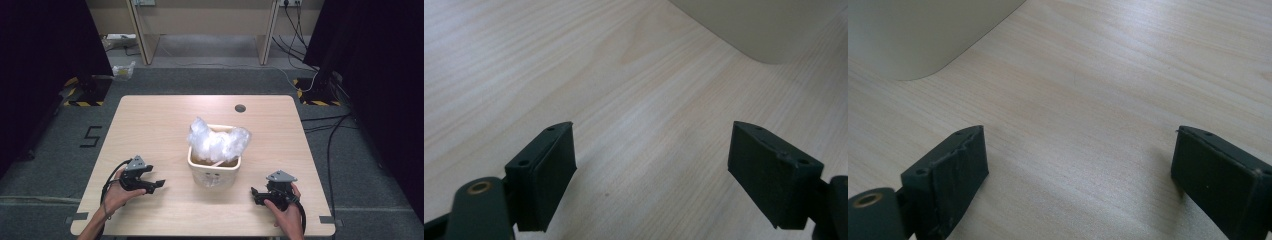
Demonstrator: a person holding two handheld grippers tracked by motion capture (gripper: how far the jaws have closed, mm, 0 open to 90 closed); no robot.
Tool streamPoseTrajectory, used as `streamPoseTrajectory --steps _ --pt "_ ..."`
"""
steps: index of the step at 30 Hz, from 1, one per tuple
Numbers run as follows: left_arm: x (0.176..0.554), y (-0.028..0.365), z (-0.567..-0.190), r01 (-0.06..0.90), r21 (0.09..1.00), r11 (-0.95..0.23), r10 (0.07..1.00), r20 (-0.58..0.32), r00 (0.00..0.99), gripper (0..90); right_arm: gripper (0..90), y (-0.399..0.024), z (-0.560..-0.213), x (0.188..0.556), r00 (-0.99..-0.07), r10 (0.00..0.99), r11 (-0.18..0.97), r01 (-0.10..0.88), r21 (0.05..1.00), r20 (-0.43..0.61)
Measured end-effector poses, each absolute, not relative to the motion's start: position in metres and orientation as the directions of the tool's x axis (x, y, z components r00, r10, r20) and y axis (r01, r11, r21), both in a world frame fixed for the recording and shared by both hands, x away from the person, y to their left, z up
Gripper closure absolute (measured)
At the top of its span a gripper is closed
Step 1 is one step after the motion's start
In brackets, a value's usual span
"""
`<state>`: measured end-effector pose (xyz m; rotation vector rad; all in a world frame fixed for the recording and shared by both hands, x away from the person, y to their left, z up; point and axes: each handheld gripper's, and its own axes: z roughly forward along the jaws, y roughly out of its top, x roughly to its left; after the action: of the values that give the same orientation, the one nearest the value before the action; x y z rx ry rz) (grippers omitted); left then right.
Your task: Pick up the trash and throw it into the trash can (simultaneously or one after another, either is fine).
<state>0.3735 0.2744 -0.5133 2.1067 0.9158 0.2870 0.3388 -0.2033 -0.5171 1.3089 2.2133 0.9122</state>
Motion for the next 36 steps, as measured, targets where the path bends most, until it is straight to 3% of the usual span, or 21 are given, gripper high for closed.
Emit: streamPoseTrajectory --steps 12,19,36 --pt "0.366 0.282 -0.520 0.525 0.738 -0.424 0.708 -0.092 0.700 18.3 8.3 -0.203 -0.517 0.339 -0.475 0.880 0.345 0.611 0.712 -0.018" --pt "0.359 0.283 -0.522 0.498 0.734 -0.462 0.718 -0.020 0.696 18.1 8.3 -0.203 -0.517 0.339 -0.475 0.880 0.345 0.611 0.713 -0.018" --pt "0.357 0.283 -0.524 0.495 0.746 -0.446 0.728 -0.019 0.685 16.2 8.3 -0.203 -0.517 0.339 -0.476 0.879 0.347 0.609 0.713 -0.022"
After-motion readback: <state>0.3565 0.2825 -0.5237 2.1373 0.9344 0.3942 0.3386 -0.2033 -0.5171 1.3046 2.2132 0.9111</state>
